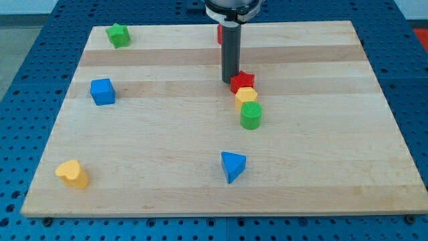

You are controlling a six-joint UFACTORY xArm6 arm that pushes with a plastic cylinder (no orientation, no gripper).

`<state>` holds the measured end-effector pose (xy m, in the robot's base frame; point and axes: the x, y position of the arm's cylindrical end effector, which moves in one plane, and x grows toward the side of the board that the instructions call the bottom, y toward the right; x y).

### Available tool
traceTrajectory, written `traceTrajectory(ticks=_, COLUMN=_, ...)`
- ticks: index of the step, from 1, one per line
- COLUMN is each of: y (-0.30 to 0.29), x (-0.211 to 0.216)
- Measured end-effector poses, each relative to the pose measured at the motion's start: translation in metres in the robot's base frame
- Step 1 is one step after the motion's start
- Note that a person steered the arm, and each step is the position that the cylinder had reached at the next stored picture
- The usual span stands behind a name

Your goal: Move the blue triangle to the bottom left of the green circle

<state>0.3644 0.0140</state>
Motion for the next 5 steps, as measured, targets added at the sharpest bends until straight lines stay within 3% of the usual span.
traceTrajectory(ticks=2, y=-0.015, x=0.000)
traceTrajectory(ticks=3, y=-0.056, x=0.000)
traceTrajectory(ticks=5, y=-0.091, x=0.051)
